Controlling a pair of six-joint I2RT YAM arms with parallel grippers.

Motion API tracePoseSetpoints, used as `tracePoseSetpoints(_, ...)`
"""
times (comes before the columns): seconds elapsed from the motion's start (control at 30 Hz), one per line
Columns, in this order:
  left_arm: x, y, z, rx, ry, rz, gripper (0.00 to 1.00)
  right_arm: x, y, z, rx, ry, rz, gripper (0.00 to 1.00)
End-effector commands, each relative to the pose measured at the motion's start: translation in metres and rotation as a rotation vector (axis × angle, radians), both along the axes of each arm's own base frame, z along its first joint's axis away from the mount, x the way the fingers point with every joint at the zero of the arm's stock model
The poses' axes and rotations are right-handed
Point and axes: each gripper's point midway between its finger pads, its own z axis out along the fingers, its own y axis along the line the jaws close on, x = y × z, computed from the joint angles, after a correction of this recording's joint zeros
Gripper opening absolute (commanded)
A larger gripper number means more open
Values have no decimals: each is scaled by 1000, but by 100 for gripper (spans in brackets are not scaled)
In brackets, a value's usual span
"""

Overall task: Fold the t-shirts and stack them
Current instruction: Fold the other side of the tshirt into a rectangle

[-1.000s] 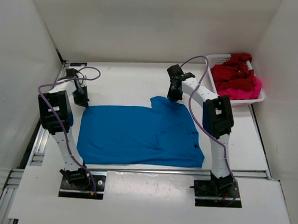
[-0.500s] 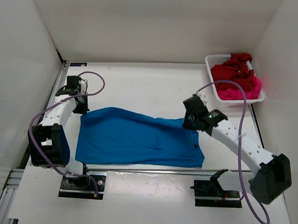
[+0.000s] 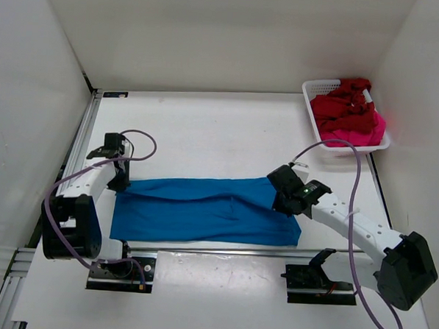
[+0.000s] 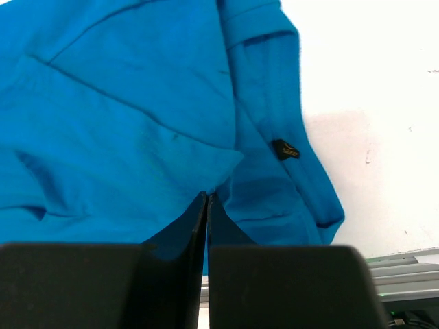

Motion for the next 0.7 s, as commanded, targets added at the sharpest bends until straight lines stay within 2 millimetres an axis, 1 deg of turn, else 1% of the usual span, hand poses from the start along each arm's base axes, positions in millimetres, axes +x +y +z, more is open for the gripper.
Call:
tracePoseSetpoints(0.0,6,9,14,53,-64,18,10,-1,-11,0,-32,-23,-37,0)
tracePoseSetpoints(0.07,6,11,12,63,-53,21,10,-1,-9,2,-19,-25,-33,0)
tracePoseSetpoints(0.13,8,11,15,63,-62,22,10,-1,-9,4,-12,-32,-33,0)
tracePoseSetpoints(0.27,23,14,24,73,-84,26,10,-3,-11,0,-19,-24,-33,0)
tracePoseSetpoints(0.3,23,14,24,73,-85,26,10,-3,-11,-1,-26,-17,-33,0)
tracePoseSetpoints(0.33,26,14,28,74,-91,26,10,-3,-11,-1,-31,-17,-24,0)
tracePoseSetpoints(0.4,25,14,22,72,-66,25,10,-1,-20,-3,-58,-16,-51,0)
tracePoseSetpoints(0.43,25,14,22,72,-66,25,10,-3,-21,-4,-65,-9,-51,0)
tracePoseSetpoints(0.5,15,13,14,70,-31,24,11,-8,-24,-11,-77,14,-37,0)
tracePoseSetpoints(0.53,12,8,10,58,-21,9,14,-10,-21,-14,-63,24,-22,0)
tracePoseSetpoints(0.6,-3,5,2,47,24,4,29,-17,-19,-23,-47,52,-9,0)
tracePoseSetpoints(0.63,-5,0,-1,31,32,-10,37,-19,-18,-25,-37,61,-4,2)
tracePoseSetpoints(0.67,-8,-2,1,19,33,-14,45,-20,-16,-27,-32,73,-9,15)
